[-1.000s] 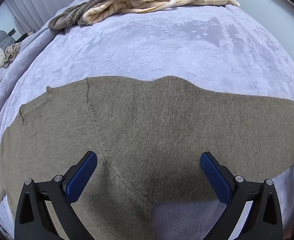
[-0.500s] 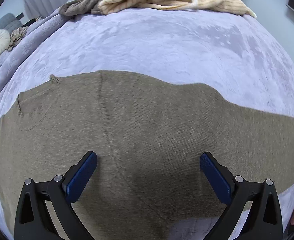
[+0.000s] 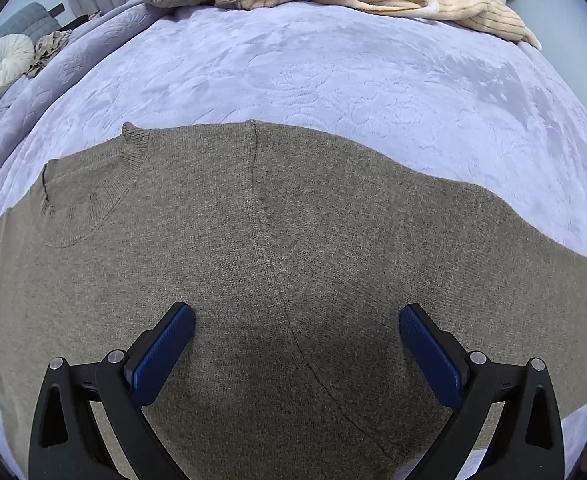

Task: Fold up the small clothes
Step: 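Lift the sleeve with the right tool and carry it across the sweater body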

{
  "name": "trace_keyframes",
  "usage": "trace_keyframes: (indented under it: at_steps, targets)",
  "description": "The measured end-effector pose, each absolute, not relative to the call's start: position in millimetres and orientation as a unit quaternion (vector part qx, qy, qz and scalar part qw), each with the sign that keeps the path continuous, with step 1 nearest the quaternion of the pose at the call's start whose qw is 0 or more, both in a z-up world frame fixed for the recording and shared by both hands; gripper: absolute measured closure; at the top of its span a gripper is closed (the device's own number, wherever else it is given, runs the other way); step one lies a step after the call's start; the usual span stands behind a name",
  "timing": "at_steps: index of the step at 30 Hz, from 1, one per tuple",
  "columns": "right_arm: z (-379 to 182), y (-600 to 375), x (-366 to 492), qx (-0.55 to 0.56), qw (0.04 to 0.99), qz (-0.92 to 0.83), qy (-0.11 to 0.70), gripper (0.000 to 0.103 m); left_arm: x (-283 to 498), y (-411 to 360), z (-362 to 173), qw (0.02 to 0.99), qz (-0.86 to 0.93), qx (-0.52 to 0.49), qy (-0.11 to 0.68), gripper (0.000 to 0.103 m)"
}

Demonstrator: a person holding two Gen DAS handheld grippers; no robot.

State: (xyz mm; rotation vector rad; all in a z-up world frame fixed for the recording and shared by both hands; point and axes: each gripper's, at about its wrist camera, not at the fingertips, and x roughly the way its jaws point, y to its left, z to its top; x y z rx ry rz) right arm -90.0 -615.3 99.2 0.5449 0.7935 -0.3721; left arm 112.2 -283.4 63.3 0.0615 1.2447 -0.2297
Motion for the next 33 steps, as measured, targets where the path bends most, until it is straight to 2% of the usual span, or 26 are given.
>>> trace_keyframes:
  at_steps: [3,4,5,8,11,15,18,27,33]
  targets:
    - [93.1,-620.0,-90.4,0.270,0.870,-0.173,0.375,0.087,114.2,-279.6,66.8,0.808,-0.110,0.013,0.579,0.000]
    - [94.3,-621.0,-94.0,0.272,0.871,-0.178,0.369,0.096,116.0,-280.3,66.2,0.808,-0.108,0.012,0.579,0.000]
    - [99.0,-621.4,-99.4,0.271,0.874,-0.186,0.359,0.097,117.6,-282.3,64.3,0.807,-0.106,0.015,0.581,0.000]
    - [122.7,-616.1,-115.3,0.242,0.890,-0.212,0.323,0.098,111.0,-307.5,52.5,0.806,-0.104,0.078,0.577,0.000]
    - [130.2,-608.3,-113.7,0.219,0.887,-0.240,0.328,0.098,109.9,-322.5,61.6,0.814,-0.109,0.117,0.558,0.000]
    - [129.5,-602.3,-109.4,0.202,0.878,-0.260,0.348,0.098,112.1,-305.6,69.6,0.803,-0.138,0.061,0.576,0.000]
    - [138.9,-596.0,-108.2,0.201,0.880,-0.258,0.344,0.098,111.9,-304.8,53.6,0.781,-0.150,0.094,0.598,0.000]
    - [187.3,-529.8,-88.2,0.130,0.900,-0.238,0.340,0.098,106.1,-277.8,106.1,0.812,-0.172,0.071,0.553,0.000]
    - [205.0,-477.5,-72.9,0.114,0.907,-0.214,0.344,0.098,79.2,-230.4,109.3,0.822,-0.172,0.054,0.541,0.000]
